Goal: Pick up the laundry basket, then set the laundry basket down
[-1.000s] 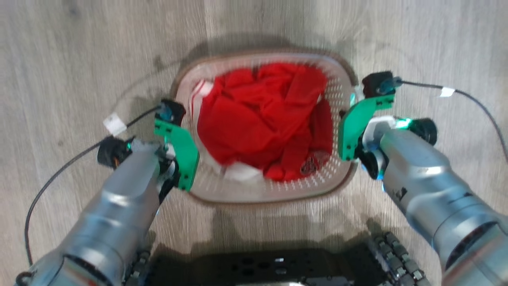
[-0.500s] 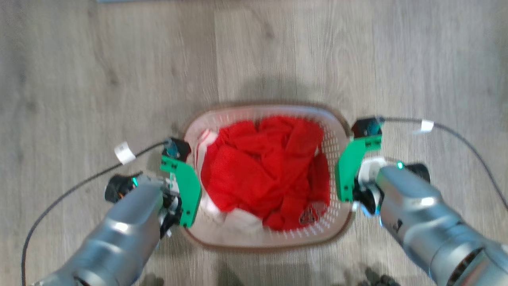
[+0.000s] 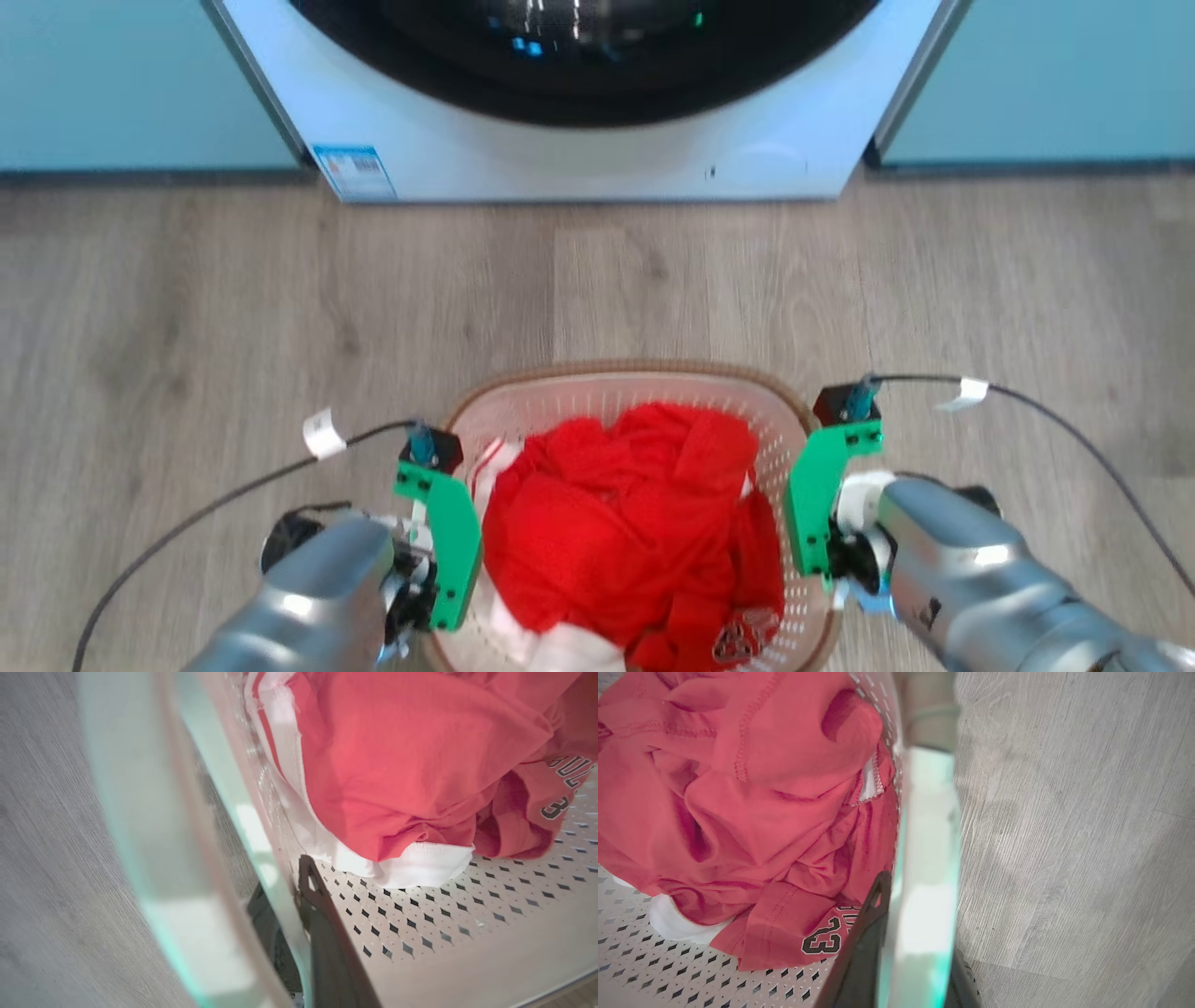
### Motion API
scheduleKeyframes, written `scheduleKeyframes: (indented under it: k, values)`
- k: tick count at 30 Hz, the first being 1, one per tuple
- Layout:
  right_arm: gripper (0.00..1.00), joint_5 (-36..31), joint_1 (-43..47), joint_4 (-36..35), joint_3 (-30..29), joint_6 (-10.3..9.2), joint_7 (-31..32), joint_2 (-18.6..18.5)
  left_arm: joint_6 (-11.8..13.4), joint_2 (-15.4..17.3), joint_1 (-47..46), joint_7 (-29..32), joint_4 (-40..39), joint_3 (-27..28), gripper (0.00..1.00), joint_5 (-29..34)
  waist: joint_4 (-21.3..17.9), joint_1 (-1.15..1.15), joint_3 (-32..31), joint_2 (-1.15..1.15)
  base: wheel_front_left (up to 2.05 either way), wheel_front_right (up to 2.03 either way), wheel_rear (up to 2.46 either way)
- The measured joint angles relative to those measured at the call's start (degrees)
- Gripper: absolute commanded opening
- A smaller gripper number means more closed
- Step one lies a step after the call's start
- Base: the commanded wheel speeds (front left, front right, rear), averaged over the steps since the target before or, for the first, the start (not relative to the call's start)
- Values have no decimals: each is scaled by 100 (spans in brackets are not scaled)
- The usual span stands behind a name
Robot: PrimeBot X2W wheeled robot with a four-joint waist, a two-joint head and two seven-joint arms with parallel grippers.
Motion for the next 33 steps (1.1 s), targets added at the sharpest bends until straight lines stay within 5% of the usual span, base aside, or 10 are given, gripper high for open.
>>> scheduleKeyframes:
  k: [15, 33]
  values:
    - [0, 480, 239, -167, 390, -1, 812, -21, 16, 324, 159, 1200, -612, -278, 0, -394, 229, 0, -1354, 0, 0, 0, 0]
    - [0, 893, 238, -253, 733, -2, 1301, -53, 26, 563, 175, 2178, -1141, -311, 0, -680, 104, 0, -1883, -1, 0, 0, 0]
